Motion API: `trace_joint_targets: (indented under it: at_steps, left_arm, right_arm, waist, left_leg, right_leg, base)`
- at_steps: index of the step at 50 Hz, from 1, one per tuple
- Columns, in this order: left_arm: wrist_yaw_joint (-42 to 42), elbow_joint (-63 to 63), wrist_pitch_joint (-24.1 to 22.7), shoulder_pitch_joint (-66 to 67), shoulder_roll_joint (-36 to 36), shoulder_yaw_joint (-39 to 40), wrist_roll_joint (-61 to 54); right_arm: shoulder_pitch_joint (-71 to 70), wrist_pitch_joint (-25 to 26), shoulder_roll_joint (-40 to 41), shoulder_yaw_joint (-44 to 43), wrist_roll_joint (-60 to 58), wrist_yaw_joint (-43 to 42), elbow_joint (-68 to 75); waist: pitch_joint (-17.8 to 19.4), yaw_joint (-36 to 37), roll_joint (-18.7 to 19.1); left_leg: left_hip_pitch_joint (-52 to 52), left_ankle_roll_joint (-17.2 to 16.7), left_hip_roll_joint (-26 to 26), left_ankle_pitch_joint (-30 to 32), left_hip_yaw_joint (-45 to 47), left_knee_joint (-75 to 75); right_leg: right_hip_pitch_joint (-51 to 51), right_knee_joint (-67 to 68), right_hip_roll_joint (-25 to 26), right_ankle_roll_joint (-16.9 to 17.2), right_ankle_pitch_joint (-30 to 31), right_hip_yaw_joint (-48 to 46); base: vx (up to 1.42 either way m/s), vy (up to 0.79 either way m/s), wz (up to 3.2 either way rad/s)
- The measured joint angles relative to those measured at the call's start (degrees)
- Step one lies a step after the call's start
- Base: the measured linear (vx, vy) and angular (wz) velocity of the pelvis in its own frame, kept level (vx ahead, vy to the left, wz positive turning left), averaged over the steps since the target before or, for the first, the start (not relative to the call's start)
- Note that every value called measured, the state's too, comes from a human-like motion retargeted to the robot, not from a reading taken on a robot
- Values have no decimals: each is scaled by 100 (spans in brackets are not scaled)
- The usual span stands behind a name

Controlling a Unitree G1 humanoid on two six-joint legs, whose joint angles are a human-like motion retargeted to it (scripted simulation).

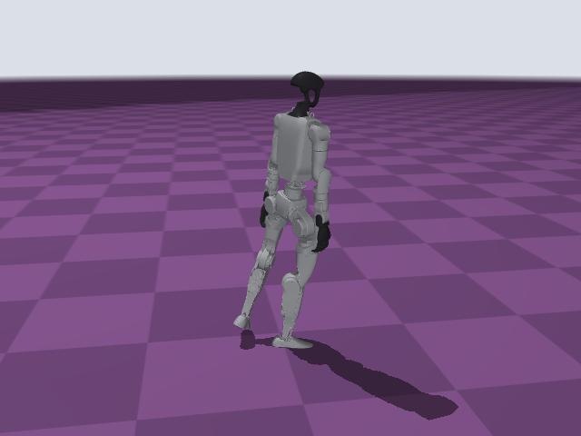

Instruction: Upper body actions

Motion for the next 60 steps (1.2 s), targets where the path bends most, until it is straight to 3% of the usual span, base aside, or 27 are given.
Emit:
trace_joint_targets:
  at_steps: [3,7,15,17,18,20,22,39,60]
  left_arm:
    - [-23,-119,-42,-143,-111,-19,-55]
    - [-96,-304,-119,-265,-234,-103,-83]
    - [-147,-352,-163,-188,-261,-293,119]
    - [-147,-274,-152,-116,-248,-292,165]
    - [-149,-227,-144,-62,-237,-289,185]
    - [-167,-130,-118,53,-214,-239,225]
    - [-178,-51,-90,107,-167,-137,276]
    - [-254,18,-16,243,-32,57,143]
    - [-286,-68,-70,240,-94,-43,236]
  right_arm:
    - [-22,60,-119,-164,110,-42,213]
    - [-31,132,-286,-360,223,-50,518]
    - [116,221,-444,-456,214,-258,835]
    - [173,231,-440,-452,194,-268,858]
    - [213,241,-434,-447,182,-265,867]
    - [289,263,-403,-411,168,-267,870]
    - [314,256,-309,-383,251,-297,848]
    - [355,202,-51,-62,-98,-118,646]
    - [253,161,-48,-172,178,-37,622]
  waist:
    - [83,152,68]
    - [164,386,133]
    - [175,464,600]
    - [124,376,620]
    - [71,285,655]
    - [-64,108,722]
    - [-98,25,724]
    - [-439,16,632]
    - [-483,71,585]
  left_leg:
    - [-624,-189,-495,-136,-1369,-28]
    - [-822,90,-772,-460,-1578,-658]
    - [-1078,-279,-1352,-562,-2887,-2216]
    - [-1012,26,-1435,-294,-2820,-2473]
    - [-939,27,-1441,-303,-2952,-2555]
    - [-746,-115,-1162,-403,-1984,-2594]
    - [-676,-28,-1283,-420,-2426,-2735]
    - [-374,83,-1362,-961,-2063,-2885]
    - [-319,114,-1492,-1336,-2053,-2893]
  right_leg:
    - [-63,17,44,-43,42,169]
    - [-144,40,54,-71,97,369]
    - [-133,109,494,-63,107,723]
    - [-91,121,504,-34,103,813]
    - [-71,132,533,-15,99,830]
    - [-77,165,597,14,90,878]
    - [-82,215,616,42,87,1010]
    - [-154,339,610,181,186,1459]
    - [-109,339,511,302,307,1455]
  base:
    - [-7,-3,-71]
    - [-2,-1,-76]
    - [6,3,-67]
    - [18,8,-34]
    - [24,8,-18]
    - [24,7,-26]
    - [15,4,-50]
    - [12,3,-30]
    - [1,0,0]
